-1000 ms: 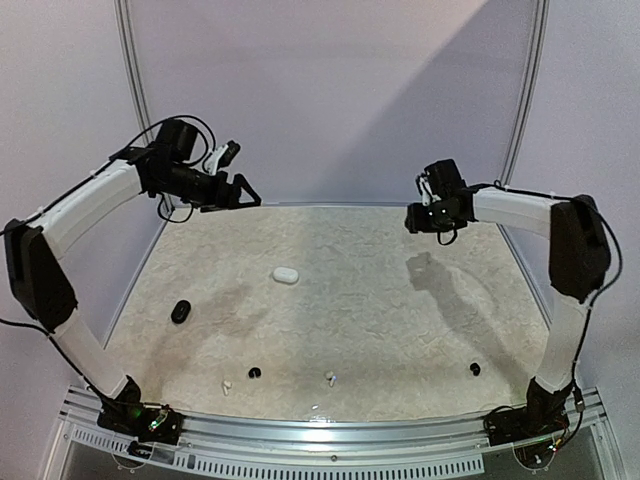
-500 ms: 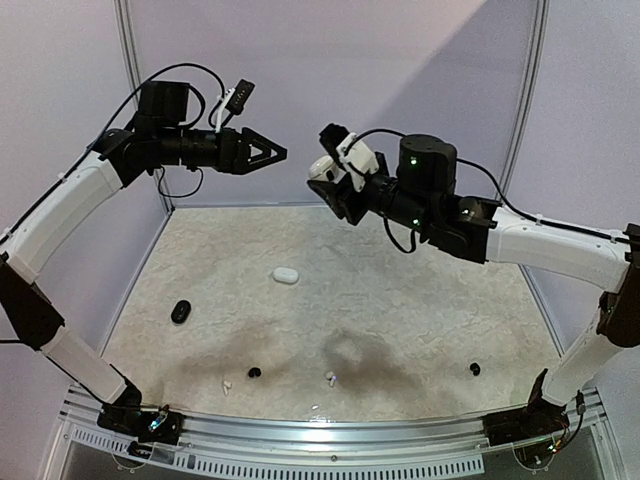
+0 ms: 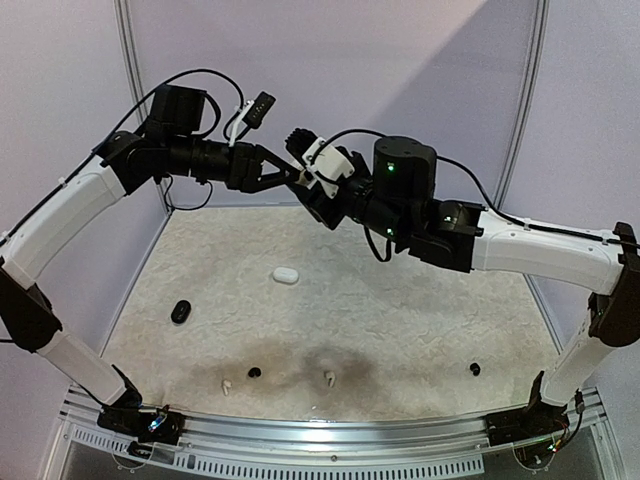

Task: Insert the wireless bluetooth earbuds into the charging case

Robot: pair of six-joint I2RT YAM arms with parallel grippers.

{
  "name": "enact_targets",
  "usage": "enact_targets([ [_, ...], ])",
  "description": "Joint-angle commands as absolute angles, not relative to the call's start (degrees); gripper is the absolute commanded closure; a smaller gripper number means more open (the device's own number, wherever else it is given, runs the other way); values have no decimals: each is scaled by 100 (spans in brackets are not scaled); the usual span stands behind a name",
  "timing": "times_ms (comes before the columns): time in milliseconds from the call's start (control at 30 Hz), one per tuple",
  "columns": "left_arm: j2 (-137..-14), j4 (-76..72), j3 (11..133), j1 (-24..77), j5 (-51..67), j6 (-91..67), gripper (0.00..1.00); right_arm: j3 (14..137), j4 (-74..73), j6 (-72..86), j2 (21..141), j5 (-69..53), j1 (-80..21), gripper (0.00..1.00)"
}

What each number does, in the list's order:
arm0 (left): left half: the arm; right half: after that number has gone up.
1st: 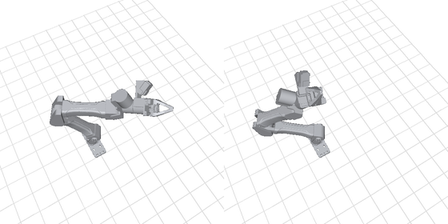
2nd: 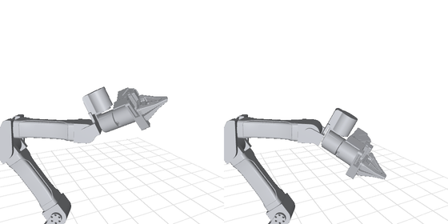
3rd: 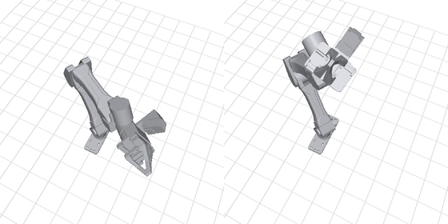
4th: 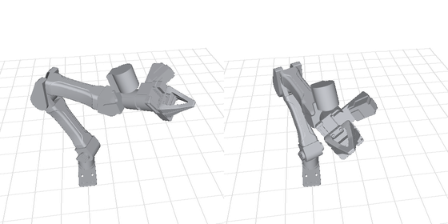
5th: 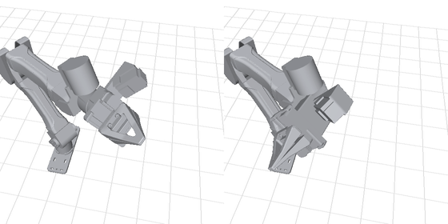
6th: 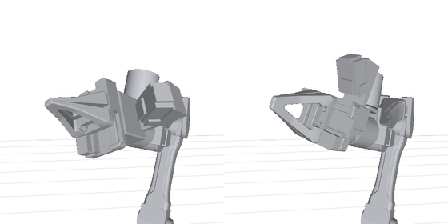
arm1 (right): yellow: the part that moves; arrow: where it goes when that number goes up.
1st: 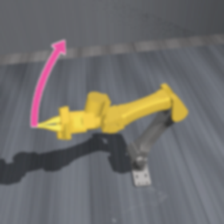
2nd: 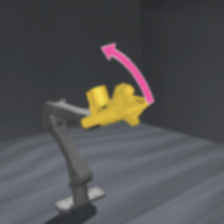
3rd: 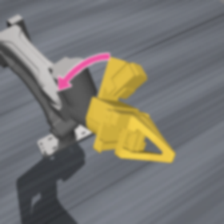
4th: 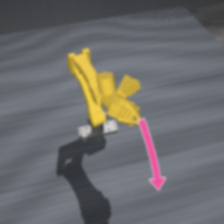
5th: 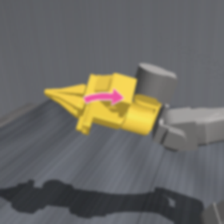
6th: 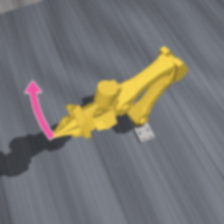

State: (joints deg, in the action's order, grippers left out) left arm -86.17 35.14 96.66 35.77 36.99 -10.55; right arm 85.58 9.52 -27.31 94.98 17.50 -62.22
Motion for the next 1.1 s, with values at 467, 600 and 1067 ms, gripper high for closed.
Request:
enact_targets([
  [467,-8947,3986,9764,3659,3475,-758,100,8905,895,-2896,9765,1919,-6350,74],
  [600,-8936,4016,9776,3639,3502,-518,100,8882,755,-2791,9750,2059,-6350,50],
  [1067,-8884,6159,10202,3644,3947,3323,100,8996,-2120,-1101,8769,-2066,-5548,5],
])
